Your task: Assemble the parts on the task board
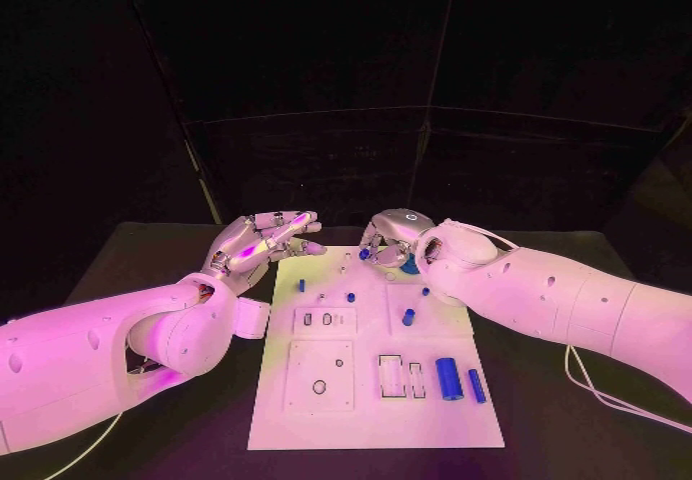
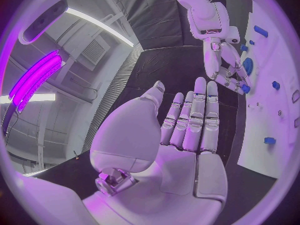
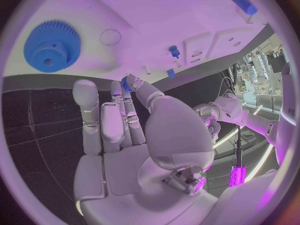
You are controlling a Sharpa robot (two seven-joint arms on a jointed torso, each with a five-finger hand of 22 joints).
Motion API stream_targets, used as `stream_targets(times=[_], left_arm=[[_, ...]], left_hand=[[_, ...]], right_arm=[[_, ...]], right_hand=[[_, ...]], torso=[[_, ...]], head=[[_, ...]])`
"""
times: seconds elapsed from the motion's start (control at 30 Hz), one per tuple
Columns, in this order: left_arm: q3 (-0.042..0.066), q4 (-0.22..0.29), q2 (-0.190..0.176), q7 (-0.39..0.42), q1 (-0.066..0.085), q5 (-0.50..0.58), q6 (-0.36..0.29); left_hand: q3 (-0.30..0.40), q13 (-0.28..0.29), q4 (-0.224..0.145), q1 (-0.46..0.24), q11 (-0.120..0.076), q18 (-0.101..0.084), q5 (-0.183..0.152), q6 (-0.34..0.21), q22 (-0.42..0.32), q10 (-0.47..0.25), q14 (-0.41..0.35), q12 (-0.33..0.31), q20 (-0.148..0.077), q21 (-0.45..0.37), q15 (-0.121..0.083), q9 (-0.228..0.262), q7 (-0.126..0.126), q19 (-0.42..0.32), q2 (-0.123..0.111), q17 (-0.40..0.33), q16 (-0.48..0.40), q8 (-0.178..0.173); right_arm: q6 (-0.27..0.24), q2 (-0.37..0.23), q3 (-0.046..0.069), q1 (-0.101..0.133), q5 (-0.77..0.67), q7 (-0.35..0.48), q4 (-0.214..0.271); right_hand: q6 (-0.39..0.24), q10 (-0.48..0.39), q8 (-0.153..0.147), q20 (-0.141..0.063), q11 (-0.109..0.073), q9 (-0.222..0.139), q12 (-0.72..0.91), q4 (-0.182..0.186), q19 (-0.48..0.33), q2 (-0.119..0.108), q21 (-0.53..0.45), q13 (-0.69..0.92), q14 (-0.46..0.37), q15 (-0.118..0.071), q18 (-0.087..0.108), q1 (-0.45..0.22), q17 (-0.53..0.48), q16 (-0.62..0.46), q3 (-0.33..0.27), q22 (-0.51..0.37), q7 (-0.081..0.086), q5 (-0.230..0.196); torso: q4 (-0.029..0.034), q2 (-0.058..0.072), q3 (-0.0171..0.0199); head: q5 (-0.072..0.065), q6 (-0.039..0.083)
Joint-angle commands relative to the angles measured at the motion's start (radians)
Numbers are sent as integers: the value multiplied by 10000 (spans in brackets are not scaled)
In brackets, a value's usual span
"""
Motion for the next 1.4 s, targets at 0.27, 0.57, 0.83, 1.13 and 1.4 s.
stream_targets(times=[0.27,0.57,0.83,1.13,1.4], left_arm=[[5,46,-8,51,18,-87,124],[6,48,5,42,24,-87,125],[6,60,10,36,32,-87,131],[6,68,36,19,54,-87,131],[6,51,43,-18,72,-86,108]], left_hand=[[-46,-10,-19,5,12,123,37,66,-16,81,70,-34,-10,4,16,-16,224,87,89,10,-34,-50],[-52,-10,-21,-1,14,122,37,66,-19,80,73,-43,-10,2,17,-19,225,90,94,14,-40,-56],[-52,-10,-21,-1,14,122,37,66,-19,80,73,-43,-10,2,17,-19,225,90,94,14,-40,-56],[-52,-10,-21,-1,14,122,37,66,-19,80,73,-43,-10,2,17,-19,225,90,94,14,-40,-56],[-55,-10,-23,-3,14,122,37,67,-20,81,74,-47,-10,1,18,-20,226,91,97,15,-43,-59]], right_arm=[[-263,508,13,25,202,14,-490],[-289,745,14,26,209,6,-761],[-260,905,14,27,210,-96,-990],[91,1142,13,28,211,-149,-1231],[217,1231,13,28,212,-179,-1303]], right_hand=[[49,65,29,-47,18,13,45,81,37,20,43,15,252,-43,-136,-50,24,70,8,6,4,-51],[48,59,24,-50,20,11,44,101,40,30,55,15,253,-43,-138,-58,30,76,21,23,9,-53],[41,42,12,-54,29,6,40,156,36,27,66,14,256,-38,-139,-101,52,96,32,28,18,-63],[16,2,-14,-50,39,-5,29,228,29,-11,85,12,256,-30,-144,-162,68,116,35,43,22,-117],[11,-8,-19,-49,41,-7,26,249,24,-21,85,11,255,-28,-143,-180,69,119,35,39,22,-131]], torso=[[57,83,-30],[64,104,-31],[55,106,-32],[71,123,-37],[55,115,-34]], head=[[-5,24],[28,0],[42,-12],[82,-71],[132,-134]])
